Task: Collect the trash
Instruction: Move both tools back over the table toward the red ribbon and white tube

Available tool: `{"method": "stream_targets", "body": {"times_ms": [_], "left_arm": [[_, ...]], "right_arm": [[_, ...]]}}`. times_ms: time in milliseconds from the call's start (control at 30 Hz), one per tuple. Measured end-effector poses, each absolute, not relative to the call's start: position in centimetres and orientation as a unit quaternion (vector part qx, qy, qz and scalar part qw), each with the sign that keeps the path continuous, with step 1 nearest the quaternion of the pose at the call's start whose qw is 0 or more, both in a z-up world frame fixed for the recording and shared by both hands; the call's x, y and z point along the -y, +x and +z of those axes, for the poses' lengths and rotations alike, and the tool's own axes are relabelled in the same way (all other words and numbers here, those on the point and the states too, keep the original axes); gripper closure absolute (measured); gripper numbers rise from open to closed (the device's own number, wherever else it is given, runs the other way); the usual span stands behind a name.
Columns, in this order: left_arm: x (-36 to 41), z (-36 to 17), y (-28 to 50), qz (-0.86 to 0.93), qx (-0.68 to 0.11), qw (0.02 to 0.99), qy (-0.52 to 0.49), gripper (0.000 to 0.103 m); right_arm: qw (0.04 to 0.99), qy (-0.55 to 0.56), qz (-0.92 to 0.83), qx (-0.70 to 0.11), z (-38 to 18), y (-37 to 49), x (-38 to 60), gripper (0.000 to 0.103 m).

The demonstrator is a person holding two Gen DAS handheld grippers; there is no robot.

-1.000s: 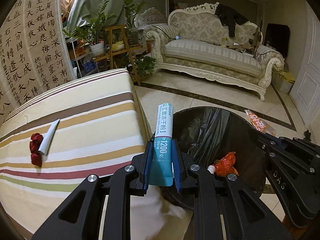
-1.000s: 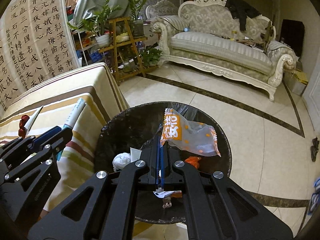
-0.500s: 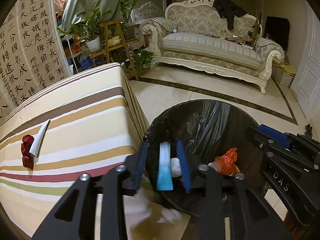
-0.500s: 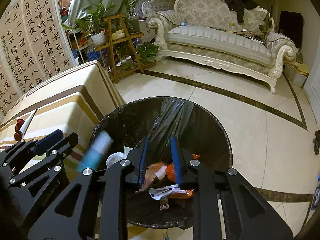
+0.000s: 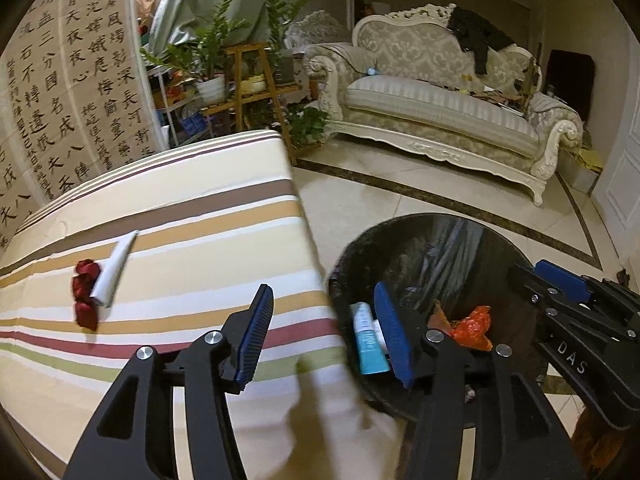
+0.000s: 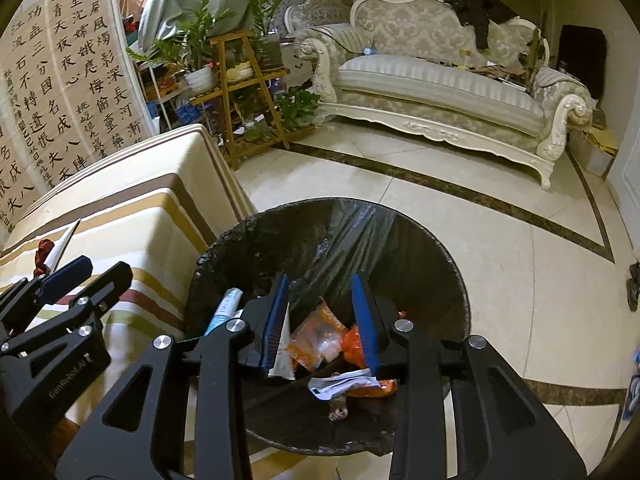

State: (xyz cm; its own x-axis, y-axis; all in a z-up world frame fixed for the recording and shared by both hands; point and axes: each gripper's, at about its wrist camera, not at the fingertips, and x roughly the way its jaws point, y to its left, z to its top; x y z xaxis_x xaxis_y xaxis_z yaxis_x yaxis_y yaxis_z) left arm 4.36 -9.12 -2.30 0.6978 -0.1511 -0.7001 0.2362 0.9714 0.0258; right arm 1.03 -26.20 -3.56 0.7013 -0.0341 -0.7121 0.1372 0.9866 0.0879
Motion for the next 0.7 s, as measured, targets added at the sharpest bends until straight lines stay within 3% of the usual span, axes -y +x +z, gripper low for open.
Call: {"method": "stream_targets", "body": {"times_ms": [200, 700], "left_arm": [[5.3, -1.8, 4.3, -0.071, -0.372, 0.925, 0.043, 0.051], [-6.8, -2.2, 5.6, 0.047, -0.381, 0.923, -0.002, 0.051]], "right_arm": [[0.923, 0.057, -0.026, -0.381, -2.9, 1.6, 23.8, 0.065], [0.923, 0.016, 0.049, -0.382, -1.9, 3.7, 15.0, 0.064]]}}
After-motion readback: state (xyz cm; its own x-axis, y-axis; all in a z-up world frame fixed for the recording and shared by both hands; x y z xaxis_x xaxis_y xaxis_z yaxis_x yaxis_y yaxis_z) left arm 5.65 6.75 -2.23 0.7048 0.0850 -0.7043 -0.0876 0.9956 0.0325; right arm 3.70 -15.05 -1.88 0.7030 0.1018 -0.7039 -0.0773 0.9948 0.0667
